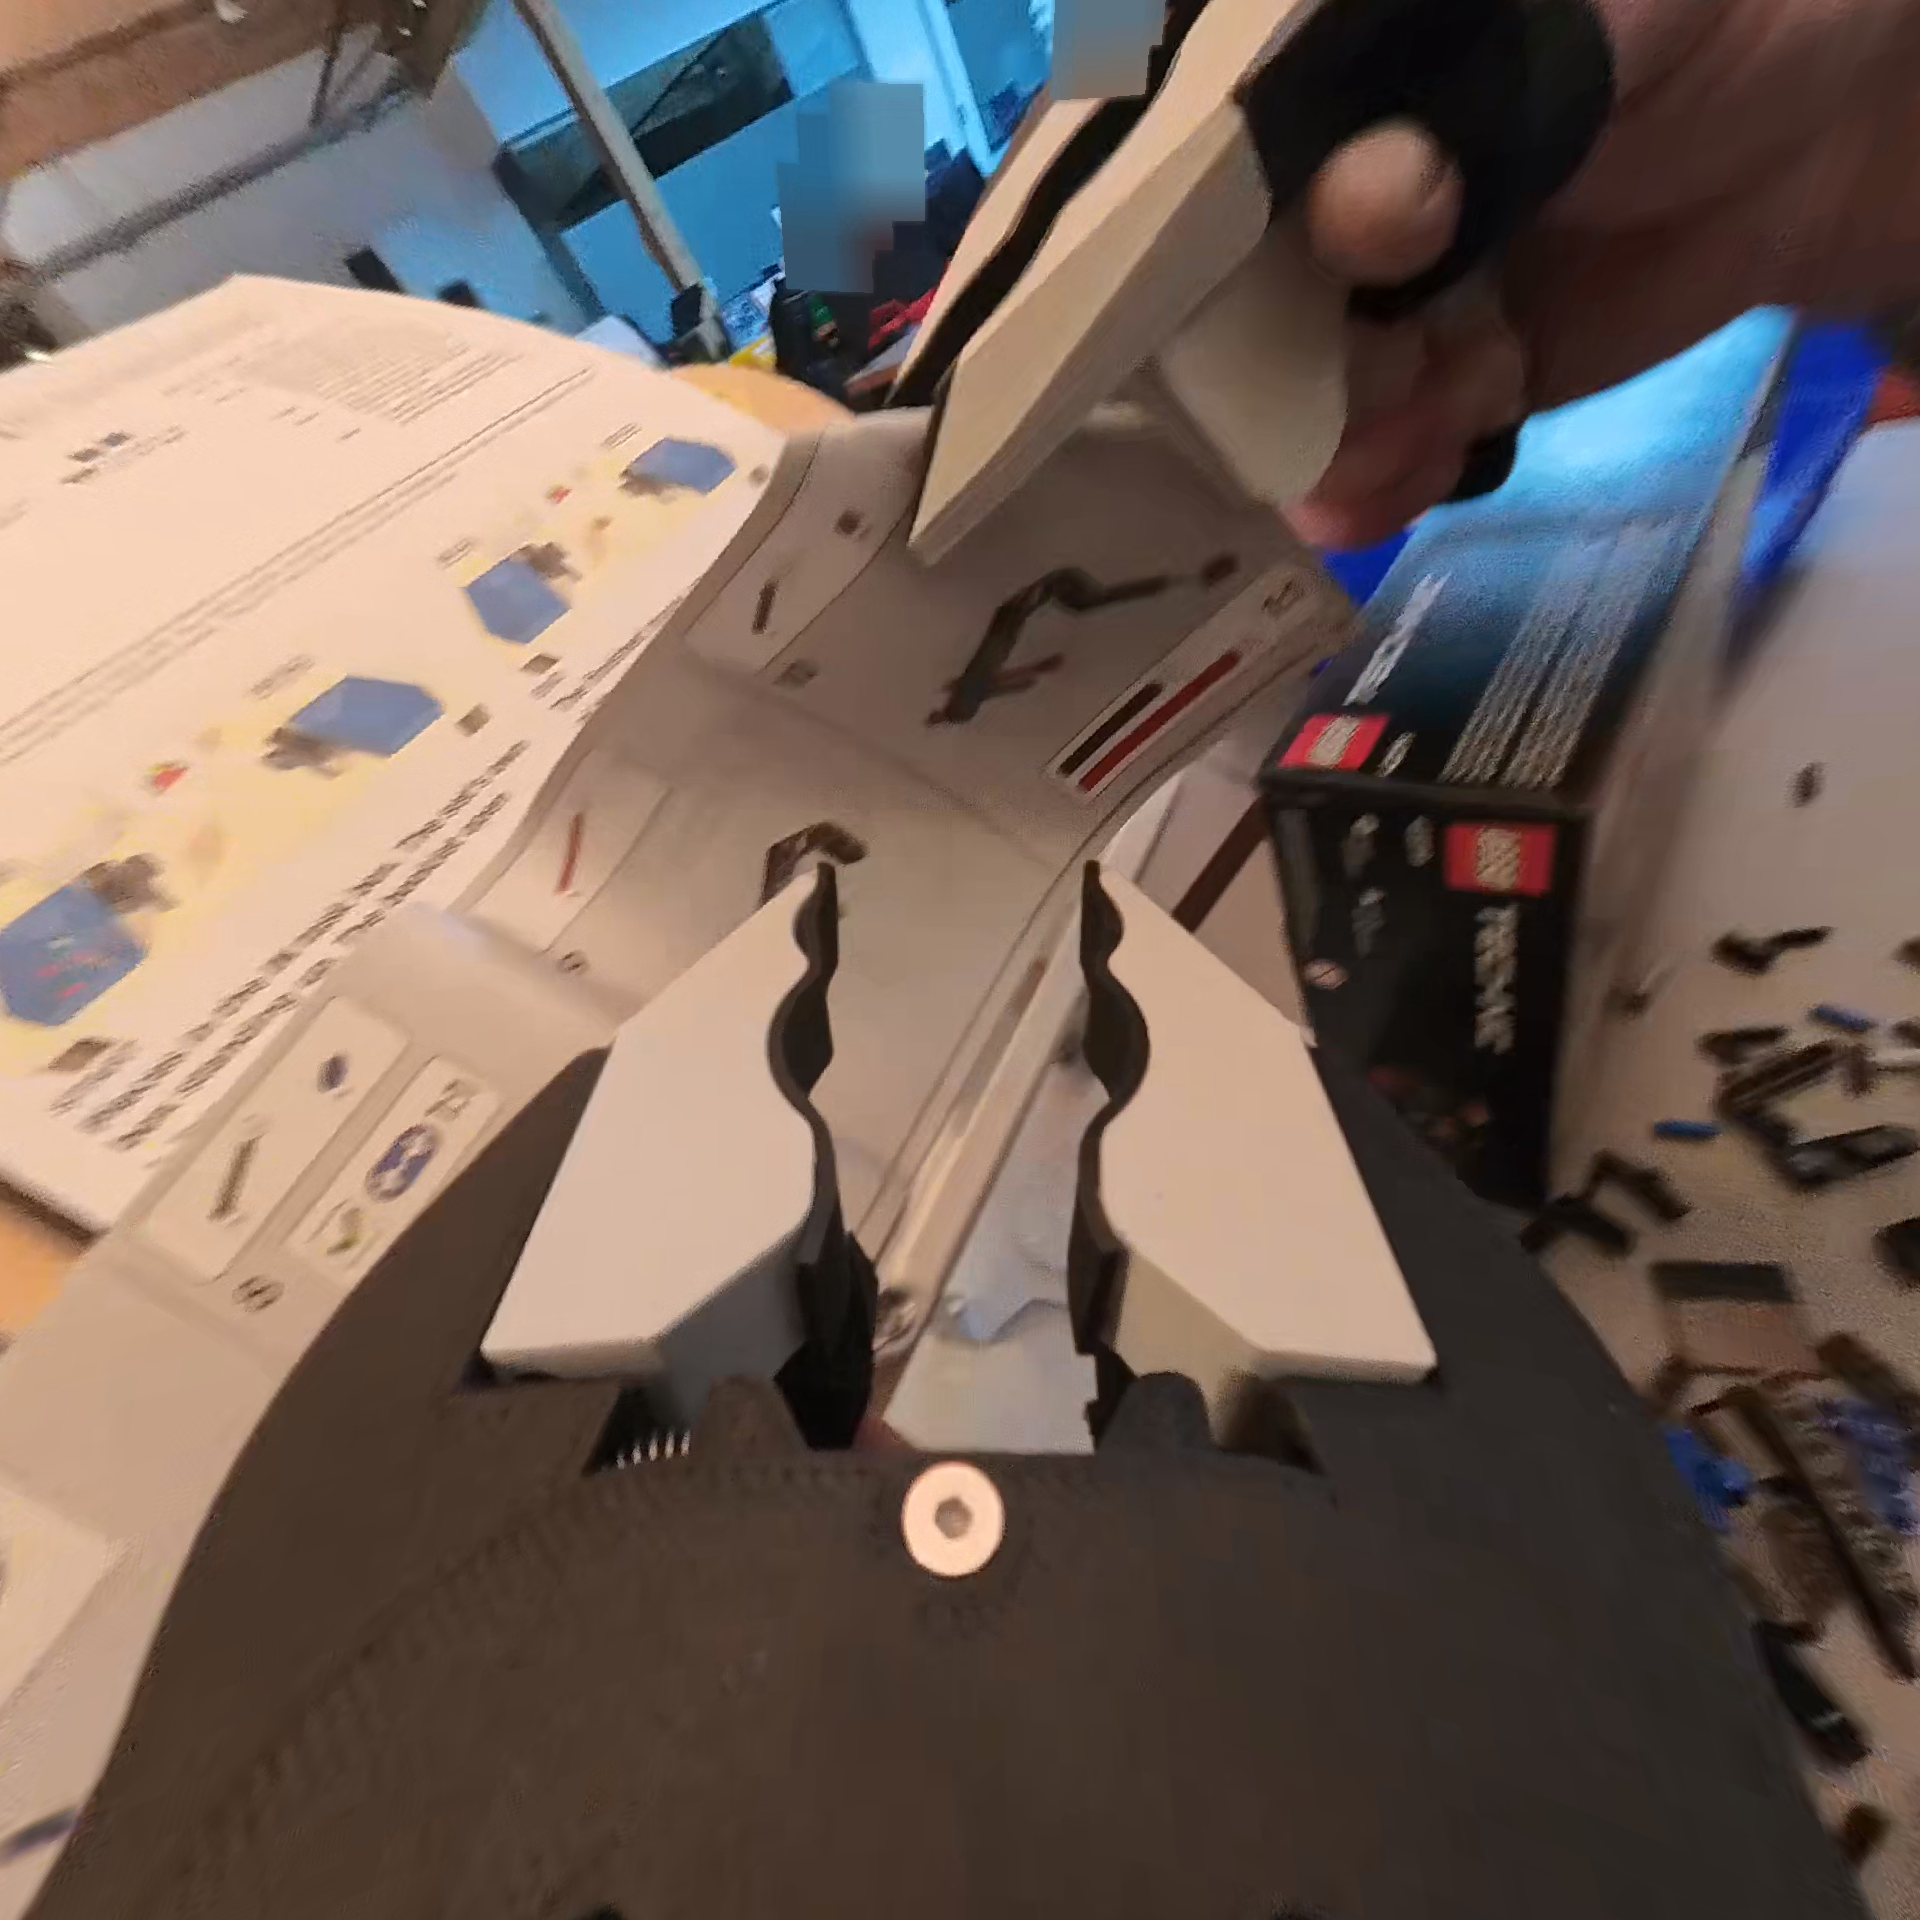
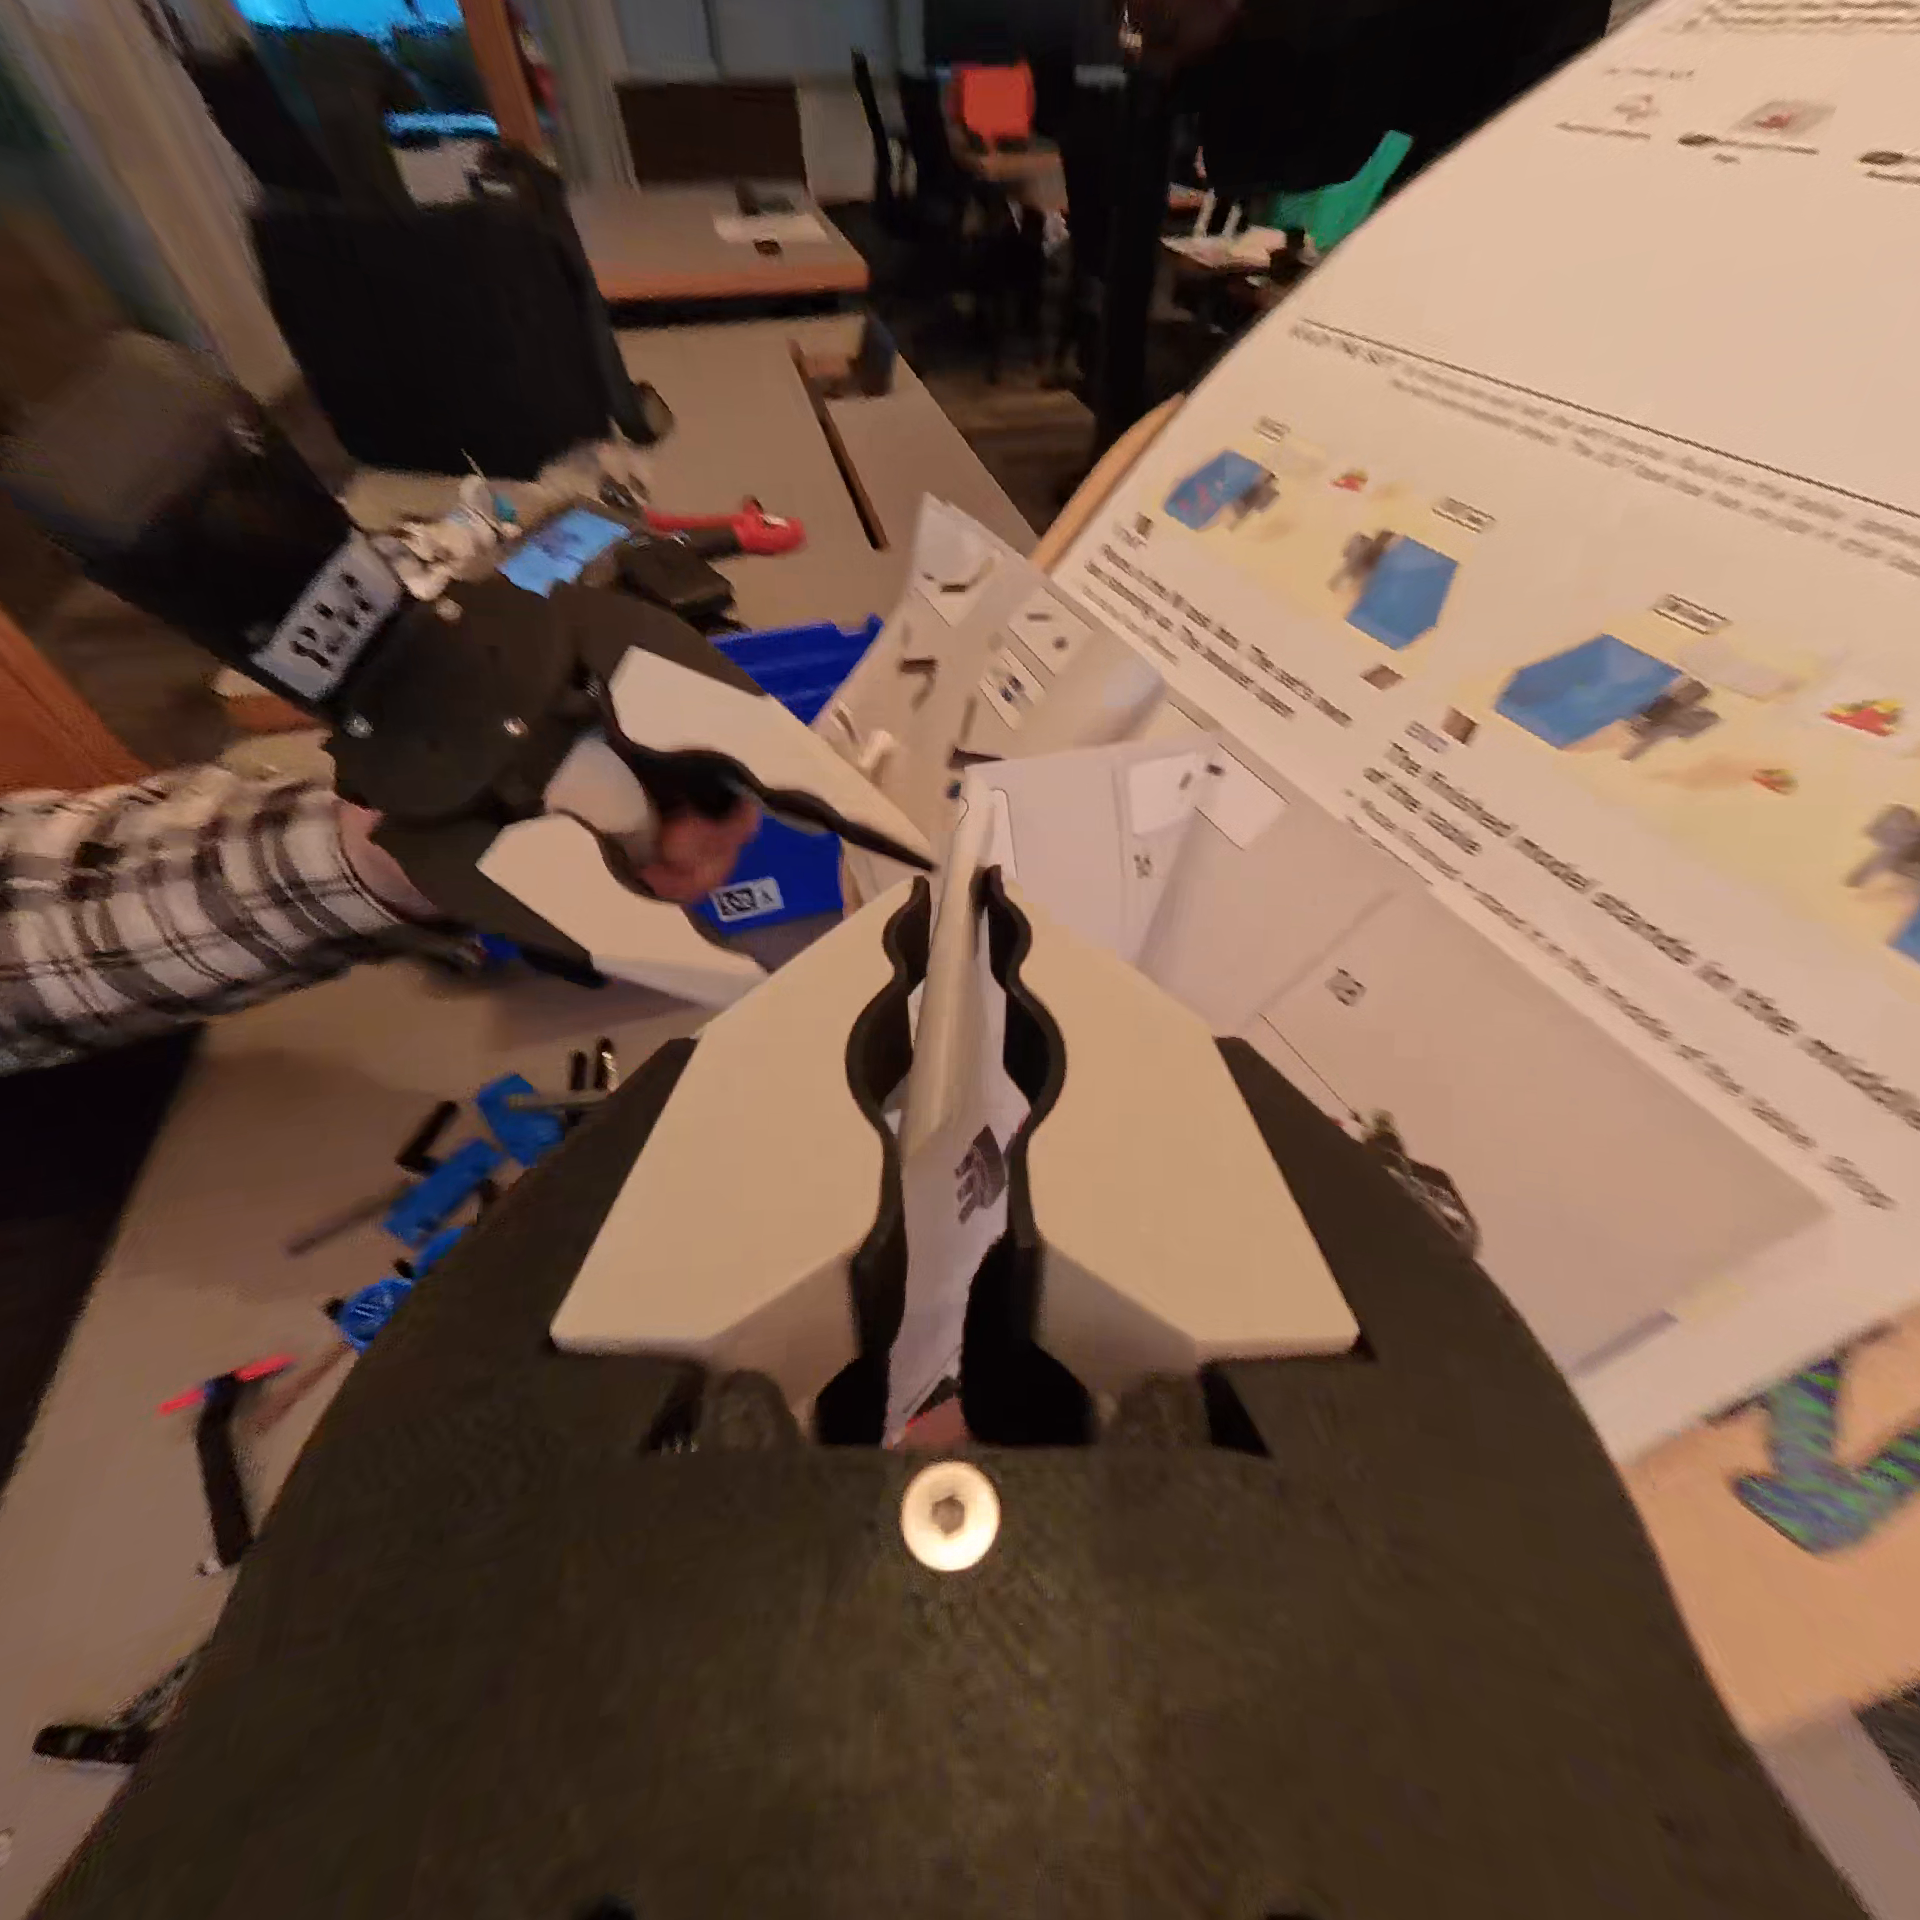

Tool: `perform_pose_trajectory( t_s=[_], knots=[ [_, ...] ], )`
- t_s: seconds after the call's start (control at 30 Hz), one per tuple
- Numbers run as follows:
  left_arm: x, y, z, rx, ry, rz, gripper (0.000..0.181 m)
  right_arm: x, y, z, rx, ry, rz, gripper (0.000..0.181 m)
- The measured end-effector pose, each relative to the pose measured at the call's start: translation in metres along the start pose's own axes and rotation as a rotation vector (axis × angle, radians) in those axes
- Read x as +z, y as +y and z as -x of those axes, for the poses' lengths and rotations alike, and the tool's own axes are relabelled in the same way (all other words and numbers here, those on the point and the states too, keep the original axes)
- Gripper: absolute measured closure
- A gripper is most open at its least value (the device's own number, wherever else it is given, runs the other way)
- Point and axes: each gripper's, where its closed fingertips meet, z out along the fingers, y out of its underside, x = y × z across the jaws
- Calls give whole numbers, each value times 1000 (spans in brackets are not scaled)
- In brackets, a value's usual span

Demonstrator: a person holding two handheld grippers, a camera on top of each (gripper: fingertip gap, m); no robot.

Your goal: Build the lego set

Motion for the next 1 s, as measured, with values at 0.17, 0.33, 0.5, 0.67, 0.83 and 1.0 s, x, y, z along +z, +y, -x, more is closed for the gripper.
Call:
perform_pose_trajectory(
  t_s=[0.17,0.33,0.5,0.67,0.83,1.0],
  knots=[
    [10,-32,-26,-226,170,-134,130,15,-7,25,35,-78,-35,164],
    [10,-46,-24,-365,214,-243,133,23,-15,37,72,-127,-76,144],
    [7,-50,-20,-473,253,-329,132,24,-16,45,122,-219,-127,129],
    [0,-55,-18,-553,289,-407,128,25,-13,55,112,-269,-149,115],
    [-5,-53,-14,-617,303,-449,122,24,-9,67,53,-299,-136,100],
    [-10,-52,-16,-646,314,-447,117,25,-5,75,17,-317,-133,91]
  ],
)
